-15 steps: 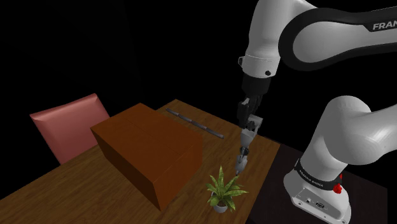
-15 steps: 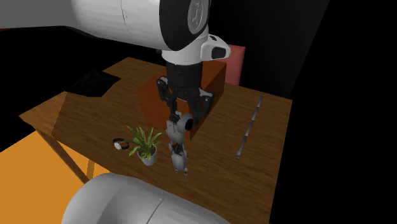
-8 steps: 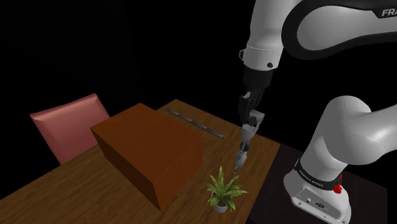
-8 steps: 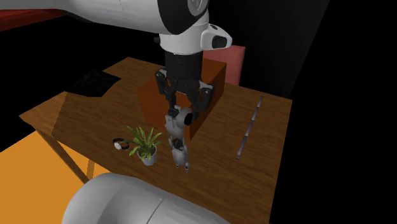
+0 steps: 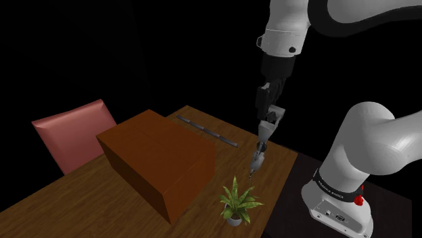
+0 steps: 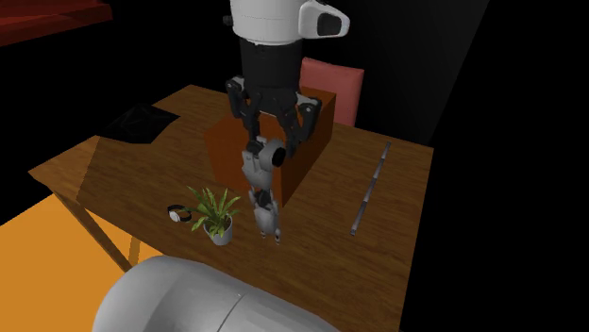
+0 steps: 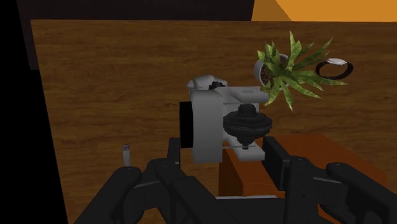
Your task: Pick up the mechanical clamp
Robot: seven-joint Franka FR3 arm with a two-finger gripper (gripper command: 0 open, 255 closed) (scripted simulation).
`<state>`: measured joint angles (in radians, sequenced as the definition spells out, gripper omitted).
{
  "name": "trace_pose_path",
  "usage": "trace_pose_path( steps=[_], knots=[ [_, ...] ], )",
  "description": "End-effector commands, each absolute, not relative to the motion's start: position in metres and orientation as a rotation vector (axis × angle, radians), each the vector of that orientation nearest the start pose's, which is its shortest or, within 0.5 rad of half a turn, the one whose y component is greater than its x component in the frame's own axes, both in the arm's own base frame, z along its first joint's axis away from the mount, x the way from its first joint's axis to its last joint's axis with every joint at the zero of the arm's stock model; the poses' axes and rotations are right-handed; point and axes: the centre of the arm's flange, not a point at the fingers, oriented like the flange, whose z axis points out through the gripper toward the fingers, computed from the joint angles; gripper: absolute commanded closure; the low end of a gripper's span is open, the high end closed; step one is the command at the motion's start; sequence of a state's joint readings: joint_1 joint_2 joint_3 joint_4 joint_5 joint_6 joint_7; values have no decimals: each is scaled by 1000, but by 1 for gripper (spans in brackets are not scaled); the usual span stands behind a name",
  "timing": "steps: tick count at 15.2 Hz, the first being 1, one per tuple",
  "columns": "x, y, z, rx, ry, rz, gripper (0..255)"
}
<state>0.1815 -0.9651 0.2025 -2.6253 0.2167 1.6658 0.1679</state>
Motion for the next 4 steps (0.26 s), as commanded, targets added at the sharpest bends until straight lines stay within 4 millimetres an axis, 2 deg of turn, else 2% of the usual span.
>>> trace_pose_path(
  steps=[1, 4],
  knots=[
    [240, 129, 527, -3089, -168, 21, 255],
    [240, 129, 533, -3089, -168, 21, 255]
  ],
)
